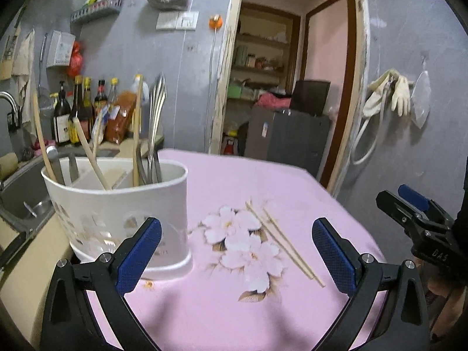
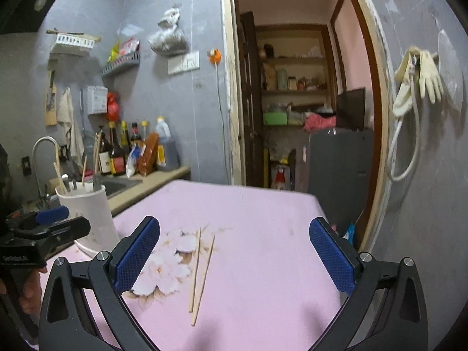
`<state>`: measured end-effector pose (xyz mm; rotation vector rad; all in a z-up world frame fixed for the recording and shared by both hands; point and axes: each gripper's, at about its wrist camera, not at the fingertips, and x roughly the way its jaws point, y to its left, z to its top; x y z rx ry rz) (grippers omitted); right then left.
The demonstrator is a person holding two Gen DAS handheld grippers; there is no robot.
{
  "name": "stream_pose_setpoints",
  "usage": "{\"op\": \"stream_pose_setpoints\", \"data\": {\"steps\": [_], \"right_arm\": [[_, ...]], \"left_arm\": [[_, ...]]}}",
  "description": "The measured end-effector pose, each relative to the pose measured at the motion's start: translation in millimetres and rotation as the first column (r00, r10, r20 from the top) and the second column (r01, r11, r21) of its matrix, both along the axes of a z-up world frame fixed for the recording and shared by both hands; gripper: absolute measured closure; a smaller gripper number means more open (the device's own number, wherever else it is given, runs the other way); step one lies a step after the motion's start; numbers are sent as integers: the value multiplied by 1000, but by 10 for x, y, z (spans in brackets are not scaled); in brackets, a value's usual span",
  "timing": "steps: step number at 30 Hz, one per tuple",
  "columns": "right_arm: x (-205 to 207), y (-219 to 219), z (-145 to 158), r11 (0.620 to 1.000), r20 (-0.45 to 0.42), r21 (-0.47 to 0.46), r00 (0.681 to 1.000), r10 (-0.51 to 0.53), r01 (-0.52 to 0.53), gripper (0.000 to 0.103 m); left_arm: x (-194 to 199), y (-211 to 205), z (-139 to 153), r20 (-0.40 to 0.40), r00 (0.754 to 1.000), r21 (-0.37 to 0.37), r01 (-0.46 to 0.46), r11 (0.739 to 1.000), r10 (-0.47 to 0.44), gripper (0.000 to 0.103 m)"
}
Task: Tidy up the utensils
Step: 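Move both open tools back over the last two wooden chopsticks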
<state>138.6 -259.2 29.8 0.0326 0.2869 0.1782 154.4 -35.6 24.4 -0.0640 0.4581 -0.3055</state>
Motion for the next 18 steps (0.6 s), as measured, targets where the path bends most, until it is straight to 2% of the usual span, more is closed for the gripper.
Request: {"op": "stream_pose_setpoints", "data": {"steps": [4, 9, 11, 13, 14, 16, 18], "right_arm": [[101, -38, -106, 1000, -55, 11, 998, 4, -4, 0], [193, -42, -203, 1000, -113, 1, 993, 17, -17, 3], [239, -38, -247, 999, -145, -2, 989, 39, -40, 9], [289, -37, -293, 998, -184, 3, 981, 65, -65, 21], [328, -33, -328, 997, -212, 1, 974, 74, -76, 24], [399, -28, -394, 995, -258, 0, 962, 93, -96, 36], [470, -28, -452, 993, -305, 8, 946, 112, -115, 43]], "left_arm": [[131, 1, -137, -90, 996, -7, 10, 1000, -11, 2], [214, -77, -222, -139, 990, 26, 27, 999, -23, 3], [261, -127, -252, -165, 986, 37, 45, 998, -38, 3], [317, -174, -282, -195, 979, 34, 69, 997, -61, 3], [338, -186, -280, -204, 977, 34, 75, 997, -67, 4], [411, -235, -294, -231, 969, 37, 99, 994, -88, 9], [498, -271, -310, -259, 960, 36, 119, 992, -105, 15]]}}
